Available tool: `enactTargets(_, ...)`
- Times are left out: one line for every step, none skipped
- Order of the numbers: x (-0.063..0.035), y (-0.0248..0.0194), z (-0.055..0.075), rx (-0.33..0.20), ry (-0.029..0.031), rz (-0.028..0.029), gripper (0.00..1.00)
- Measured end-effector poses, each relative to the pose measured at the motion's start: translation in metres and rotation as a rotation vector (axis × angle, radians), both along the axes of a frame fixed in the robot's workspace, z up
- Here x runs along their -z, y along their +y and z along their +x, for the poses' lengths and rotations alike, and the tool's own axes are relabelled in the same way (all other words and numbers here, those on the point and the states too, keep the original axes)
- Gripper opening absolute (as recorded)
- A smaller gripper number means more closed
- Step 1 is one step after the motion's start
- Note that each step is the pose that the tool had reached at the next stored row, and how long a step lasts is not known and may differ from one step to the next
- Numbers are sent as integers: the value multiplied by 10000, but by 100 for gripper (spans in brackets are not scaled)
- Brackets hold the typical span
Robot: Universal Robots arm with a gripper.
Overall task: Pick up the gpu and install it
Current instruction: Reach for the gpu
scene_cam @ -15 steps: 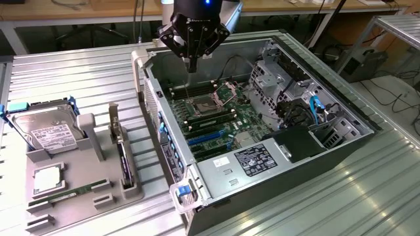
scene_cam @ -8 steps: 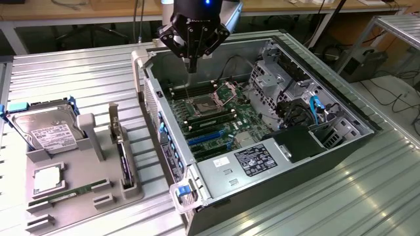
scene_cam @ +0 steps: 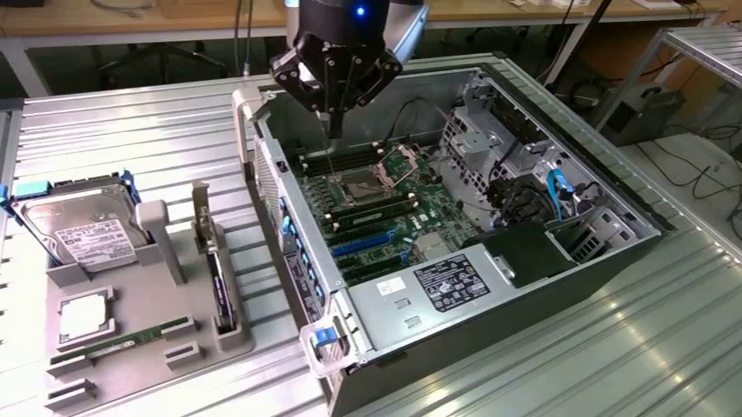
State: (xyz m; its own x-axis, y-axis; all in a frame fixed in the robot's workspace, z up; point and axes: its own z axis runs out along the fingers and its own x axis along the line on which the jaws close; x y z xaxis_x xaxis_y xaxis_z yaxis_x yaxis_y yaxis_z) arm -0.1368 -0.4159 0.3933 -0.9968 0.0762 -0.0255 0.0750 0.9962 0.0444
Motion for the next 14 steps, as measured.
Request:
enactTargets(0, -23, -35, -1, -4, 1, 11)
enactTargets(1, -47, -81, -1, -9, 2, 11)
enactTargets(1, -58, -103, -1, -9, 1, 11)
enactTargets(0, -86, -159, 0, -11, -1, 11)
enactTargets(1, -120, -217, 1, -15, 2, 11)
enactTargets(1, -139, -252, 0, -15, 2, 11)
enactTargets(0, -156, -287, 0, -16, 0, 11)
enactTargets(0, -174, -331, -1, -18, 1, 11)
enactTargets(1, -189, -366, -1, -20, 1, 11)
enactTargets(1, -206, -416, 0, -22, 2, 11)
enactTargets(0, -217, -454, 1, -22, 0, 11)
enactTargets(0, -227, -486, 1, -23, 0, 11)
enactTargets(0, -238, -524, 0, -24, 1, 11)
enactTargets(1, -251, -573, -1, -26, 2, 11)
